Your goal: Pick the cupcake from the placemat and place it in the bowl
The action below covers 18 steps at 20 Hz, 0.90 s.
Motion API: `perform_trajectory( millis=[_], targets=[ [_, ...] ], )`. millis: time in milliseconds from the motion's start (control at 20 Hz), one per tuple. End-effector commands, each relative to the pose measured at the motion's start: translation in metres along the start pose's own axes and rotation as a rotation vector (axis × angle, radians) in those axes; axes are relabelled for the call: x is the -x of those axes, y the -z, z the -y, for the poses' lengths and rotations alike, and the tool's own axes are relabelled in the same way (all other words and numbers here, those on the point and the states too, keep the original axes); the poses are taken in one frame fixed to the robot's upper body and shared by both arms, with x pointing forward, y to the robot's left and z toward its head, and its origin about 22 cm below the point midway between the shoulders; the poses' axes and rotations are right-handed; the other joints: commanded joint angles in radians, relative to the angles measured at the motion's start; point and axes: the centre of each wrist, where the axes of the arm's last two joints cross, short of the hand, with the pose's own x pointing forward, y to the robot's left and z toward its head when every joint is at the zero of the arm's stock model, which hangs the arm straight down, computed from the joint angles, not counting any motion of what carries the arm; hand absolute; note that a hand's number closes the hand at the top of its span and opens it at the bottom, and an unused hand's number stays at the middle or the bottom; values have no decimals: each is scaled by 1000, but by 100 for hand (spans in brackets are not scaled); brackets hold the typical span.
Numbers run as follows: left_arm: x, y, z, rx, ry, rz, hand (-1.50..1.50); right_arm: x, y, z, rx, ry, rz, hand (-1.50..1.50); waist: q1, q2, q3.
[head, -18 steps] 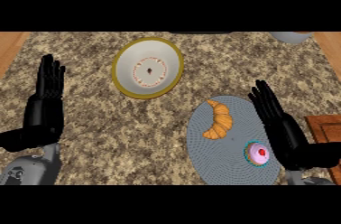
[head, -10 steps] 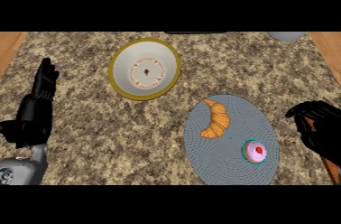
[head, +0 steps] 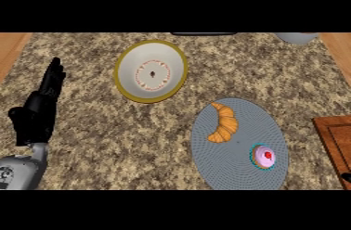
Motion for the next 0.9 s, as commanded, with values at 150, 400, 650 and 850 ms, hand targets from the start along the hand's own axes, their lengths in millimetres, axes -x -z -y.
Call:
perform_trajectory(
  millis=[150, 400, 650, 850],
  targets=[
    [-15, 0, 15, 17, 12, -8, 0, -41, 12, 25, -243, -282, -86, -150, 6, -5, -3],
    [-11, 0, 23, 20, 10, -3, 0, -66, 52, 5, -388, -503, -191, -150, 17, -2, -5],
    [-20, 4, 22, 17, 9, -7, 0, -80, 71, -36, -517, -573, -241, -150, 17, -2, -4],
    [1, -6, 14, 29, 9, -14, 0, -82, 68, -59, -603, -549, -308, -150, 14, -2, -4]
  ],
)
